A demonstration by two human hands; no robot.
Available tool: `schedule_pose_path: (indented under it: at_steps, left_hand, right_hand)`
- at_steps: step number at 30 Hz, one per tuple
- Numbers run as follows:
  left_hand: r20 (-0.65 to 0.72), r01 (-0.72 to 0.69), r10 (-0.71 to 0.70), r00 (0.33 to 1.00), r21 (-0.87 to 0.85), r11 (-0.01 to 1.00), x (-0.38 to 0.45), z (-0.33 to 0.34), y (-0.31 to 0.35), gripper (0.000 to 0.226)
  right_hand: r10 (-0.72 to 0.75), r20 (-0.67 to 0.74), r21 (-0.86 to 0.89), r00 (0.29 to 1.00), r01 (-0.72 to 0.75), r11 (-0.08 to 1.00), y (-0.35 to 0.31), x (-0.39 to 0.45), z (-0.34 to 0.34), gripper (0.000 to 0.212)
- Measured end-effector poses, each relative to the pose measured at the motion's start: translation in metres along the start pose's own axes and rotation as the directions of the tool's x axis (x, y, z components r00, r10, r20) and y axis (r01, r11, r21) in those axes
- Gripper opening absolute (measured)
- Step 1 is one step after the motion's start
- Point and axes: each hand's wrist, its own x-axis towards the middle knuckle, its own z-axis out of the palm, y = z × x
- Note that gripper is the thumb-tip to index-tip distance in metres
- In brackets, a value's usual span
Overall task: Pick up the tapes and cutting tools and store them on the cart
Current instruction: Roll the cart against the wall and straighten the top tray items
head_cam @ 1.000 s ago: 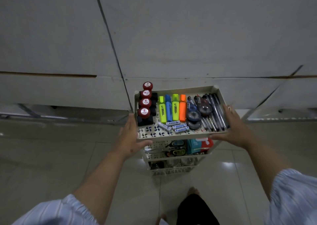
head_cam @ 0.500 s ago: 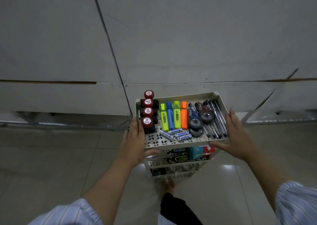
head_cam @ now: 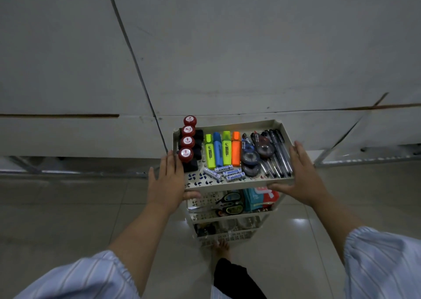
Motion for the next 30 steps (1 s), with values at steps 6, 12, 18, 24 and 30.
schedule_pose_path:
  at_steps: [6,12,18,24,30]
  left_hand:
    - [-0.013,-0.014,0.014,1.000,0.014,1.000,0.000,0.001,-0.001,0.120]
    - [-0.010,0.001,-0.001,1.000,-0.078,0.997,-0.006,0.006,-0.002,0.124]
    - [0.020,0.069,-0.069,0.997,-0.525,0.848,-0.009,0.017,0.002,0.138]
    - [-0.036,-0.057,0.044,0.998,-0.581,0.812,-0.011,0.022,0.000,0.141]
    - [-0.035,-0.103,0.101,0.994,-0.563,0.820,0.005,0.015,-0.007,0.138]
  right_hand:
    - [-0.005,-0.022,-0.018,1.000,0.004,1.000,0.001,-0.002,0.005,0.124]
    - [0.004,-0.050,0.035,0.999,-0.002,0.999,0.000,-0.011,0.006,0.125]
    - [0.017,-0.046,0.032,0.999,-0.015,0.999,0.005,-0.017,0.009,0.128]
    - [0.035,-0.064,0.063,0.997,-0.031,0.998,0.001,-0.034,0.008,0.116]
    - [0.101,-0.063,0.032,0.993,-0.099,0.995,-0.007,-0.041,0.010,0.106]
